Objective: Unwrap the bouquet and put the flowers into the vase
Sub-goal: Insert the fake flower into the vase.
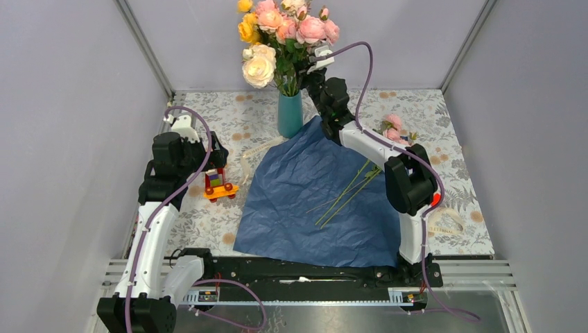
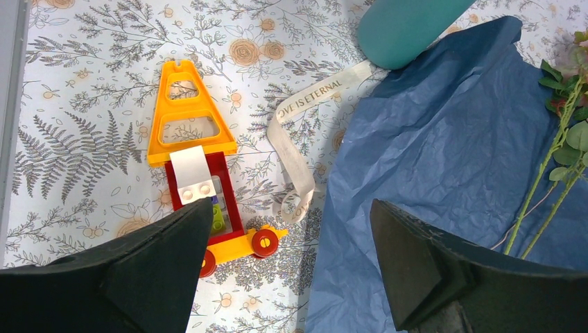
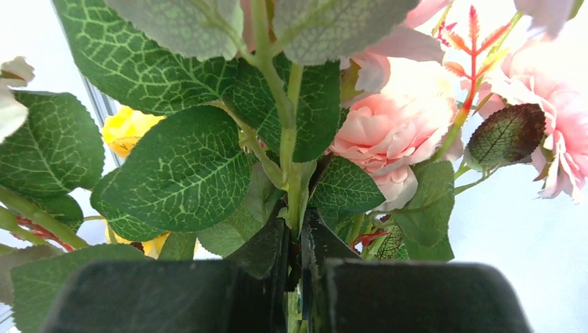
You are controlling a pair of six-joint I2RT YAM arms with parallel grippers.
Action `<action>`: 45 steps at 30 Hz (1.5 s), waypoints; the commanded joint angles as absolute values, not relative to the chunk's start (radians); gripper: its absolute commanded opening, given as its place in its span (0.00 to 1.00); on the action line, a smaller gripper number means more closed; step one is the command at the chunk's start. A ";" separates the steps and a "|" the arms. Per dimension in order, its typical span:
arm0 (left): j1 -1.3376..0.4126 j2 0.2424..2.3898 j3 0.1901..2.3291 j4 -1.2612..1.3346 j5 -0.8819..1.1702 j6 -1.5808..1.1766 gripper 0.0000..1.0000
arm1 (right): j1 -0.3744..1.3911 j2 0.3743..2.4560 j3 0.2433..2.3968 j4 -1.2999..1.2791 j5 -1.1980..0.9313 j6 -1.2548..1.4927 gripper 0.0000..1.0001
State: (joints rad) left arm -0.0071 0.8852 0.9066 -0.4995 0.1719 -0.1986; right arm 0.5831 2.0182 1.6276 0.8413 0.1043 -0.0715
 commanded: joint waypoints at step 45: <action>-0.002 0.876 0.904 -0.451 0.200 -0.190 0.91 | 0.607 1.891 1.302 1.010 0.171 -0.045 0.88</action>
